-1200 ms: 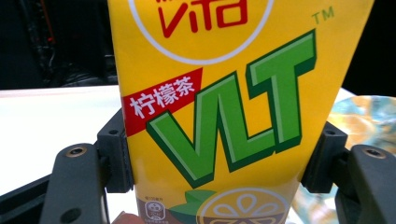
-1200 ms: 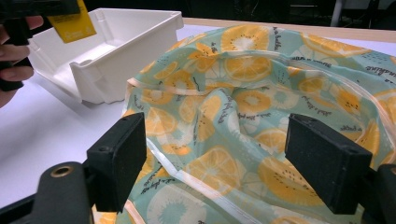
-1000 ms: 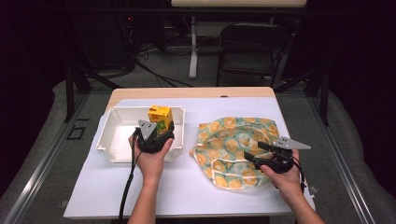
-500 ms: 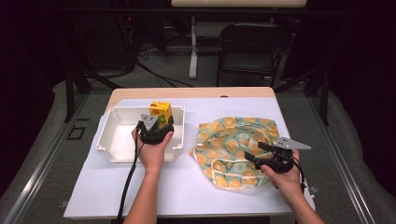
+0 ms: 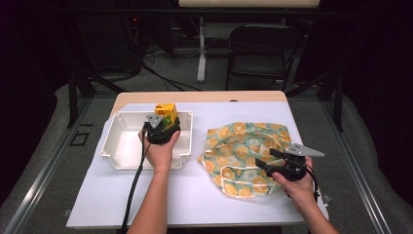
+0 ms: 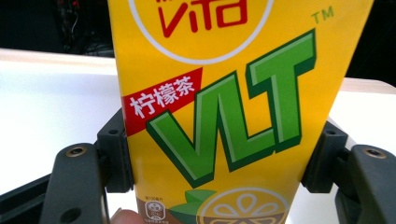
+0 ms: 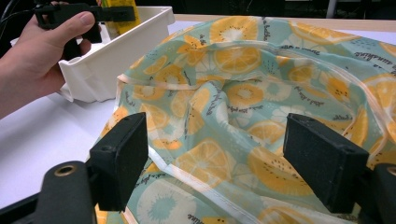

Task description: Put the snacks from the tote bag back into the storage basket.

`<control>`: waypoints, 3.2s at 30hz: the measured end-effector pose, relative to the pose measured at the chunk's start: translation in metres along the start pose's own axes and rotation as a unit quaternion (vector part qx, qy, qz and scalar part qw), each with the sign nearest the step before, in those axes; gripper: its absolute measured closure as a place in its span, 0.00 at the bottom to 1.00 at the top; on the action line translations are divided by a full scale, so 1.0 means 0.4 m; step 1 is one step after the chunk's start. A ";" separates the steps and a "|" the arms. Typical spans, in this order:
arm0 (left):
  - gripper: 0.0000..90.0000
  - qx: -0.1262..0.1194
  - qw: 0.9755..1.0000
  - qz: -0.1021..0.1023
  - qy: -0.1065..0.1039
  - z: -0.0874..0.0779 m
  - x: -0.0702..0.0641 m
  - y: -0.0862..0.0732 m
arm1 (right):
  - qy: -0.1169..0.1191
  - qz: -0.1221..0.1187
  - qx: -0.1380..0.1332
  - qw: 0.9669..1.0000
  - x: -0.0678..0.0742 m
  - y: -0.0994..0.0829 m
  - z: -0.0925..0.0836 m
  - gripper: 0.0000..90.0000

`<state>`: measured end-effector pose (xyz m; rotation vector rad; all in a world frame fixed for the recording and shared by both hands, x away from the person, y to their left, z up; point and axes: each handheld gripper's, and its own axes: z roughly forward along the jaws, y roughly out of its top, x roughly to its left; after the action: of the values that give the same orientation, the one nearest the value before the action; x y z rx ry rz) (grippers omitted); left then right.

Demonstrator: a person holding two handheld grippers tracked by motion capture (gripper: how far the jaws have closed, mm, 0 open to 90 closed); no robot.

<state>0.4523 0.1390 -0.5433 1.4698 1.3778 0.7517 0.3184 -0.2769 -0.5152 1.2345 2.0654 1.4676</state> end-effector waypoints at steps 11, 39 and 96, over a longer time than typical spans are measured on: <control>0.33 0.014 1.000 0.012 0.007 0.037 0.002 -0.007 | 0.001 -0.004 0.004 1.000 0.002 -0.003 0.005 0.25; 0.22 0.096 0.995 0.011 0.008 0.068 0.005 -0.020 | -0.004 -0.008 0.012 1.000 -0.002 -0.013 0.013 0.26; 1.00 0.174 0.984 -0.017 -0.041 -0.002 0.017 -0.009 | -0.013 -0.025 0.034 0.999 -0.004 -0.032 0.038 0.26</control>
<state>0.4516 0.1455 -0.5475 1.7194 1.5209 0.4368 0.3240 -0.2702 -0.5332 1.2105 2.1305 1.3623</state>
